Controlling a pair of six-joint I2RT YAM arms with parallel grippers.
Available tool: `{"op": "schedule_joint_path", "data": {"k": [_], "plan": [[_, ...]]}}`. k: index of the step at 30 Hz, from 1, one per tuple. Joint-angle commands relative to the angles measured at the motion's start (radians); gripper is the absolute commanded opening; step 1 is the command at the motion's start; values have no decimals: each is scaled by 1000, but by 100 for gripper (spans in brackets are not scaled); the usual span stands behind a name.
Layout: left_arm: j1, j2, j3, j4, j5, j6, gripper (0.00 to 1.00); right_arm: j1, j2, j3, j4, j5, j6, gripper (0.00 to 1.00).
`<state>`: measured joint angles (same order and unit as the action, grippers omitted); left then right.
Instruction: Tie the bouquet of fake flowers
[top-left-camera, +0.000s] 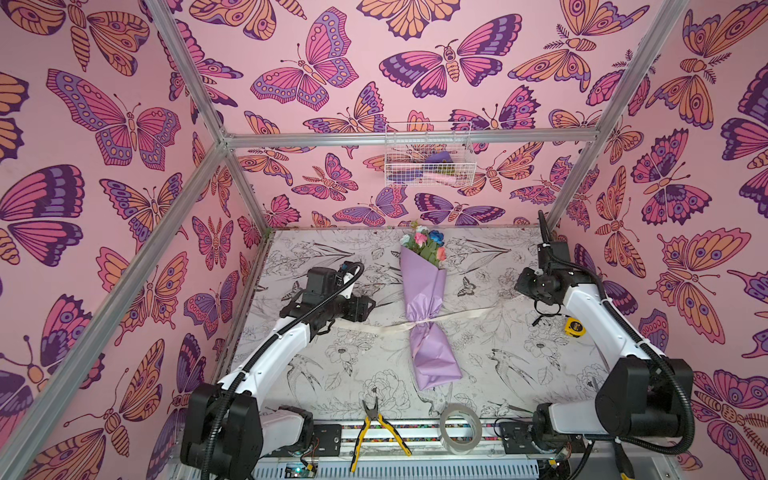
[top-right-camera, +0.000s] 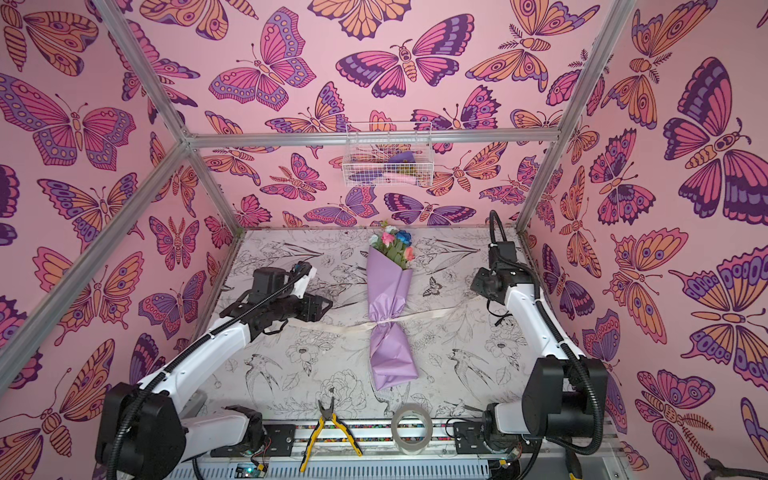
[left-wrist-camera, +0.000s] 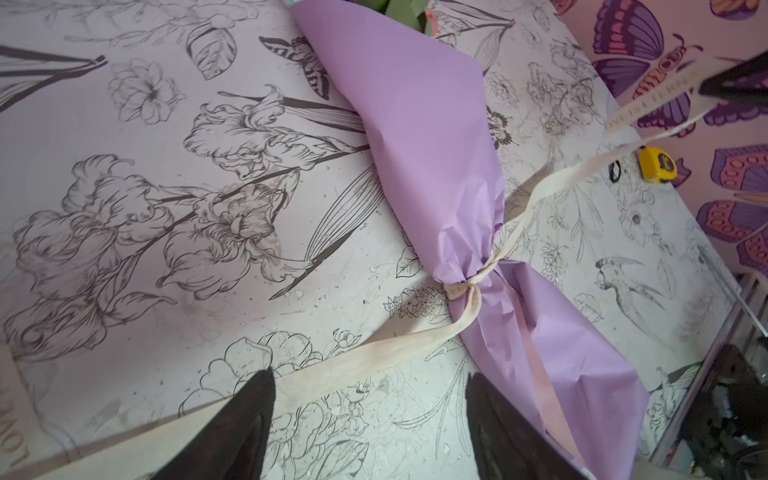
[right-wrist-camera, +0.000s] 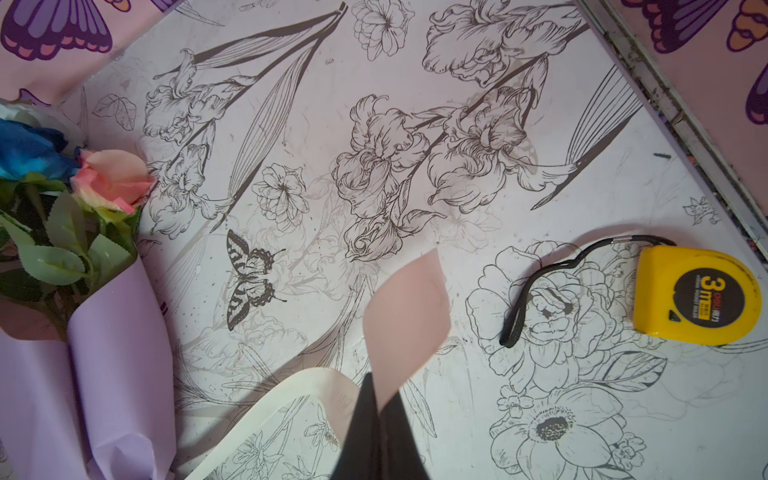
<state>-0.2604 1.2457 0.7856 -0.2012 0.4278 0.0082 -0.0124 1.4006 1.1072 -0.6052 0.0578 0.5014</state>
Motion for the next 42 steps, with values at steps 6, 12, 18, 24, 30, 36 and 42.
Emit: {"op": "schedule_joint_path", "data": {"k": [6, 12, 18, 24, 30, 36, 42], "plan": [[-7, -6, -121, 280, 49, 268, 78, 6, -12, -2, -26, -29, 19, 0], [-45, 16, -162, 305, 42, 431, 81, 8, -25, 6, -34, -25, 15, 0], [-110, 5, -184, 284, 18, 550, 70, 6, -34, -6, -26, -41, 25, 0], [-154, 150, -88, 94, -111, 664, 71, 6, -56, -5, -33, -31, 22, 0], [-180, 239, -37, 57, -112, 720, 71, 7, -72, -11, -43, -12, 17, 0], [-212, 330, 14, -6, -137, 745, 71, 5, -70, -14, -46, 4, 11, 0], [-236, 426, 76, -42, -152, 764, 70, 6, -69, -11, -44, 5, 12, 0]]}}
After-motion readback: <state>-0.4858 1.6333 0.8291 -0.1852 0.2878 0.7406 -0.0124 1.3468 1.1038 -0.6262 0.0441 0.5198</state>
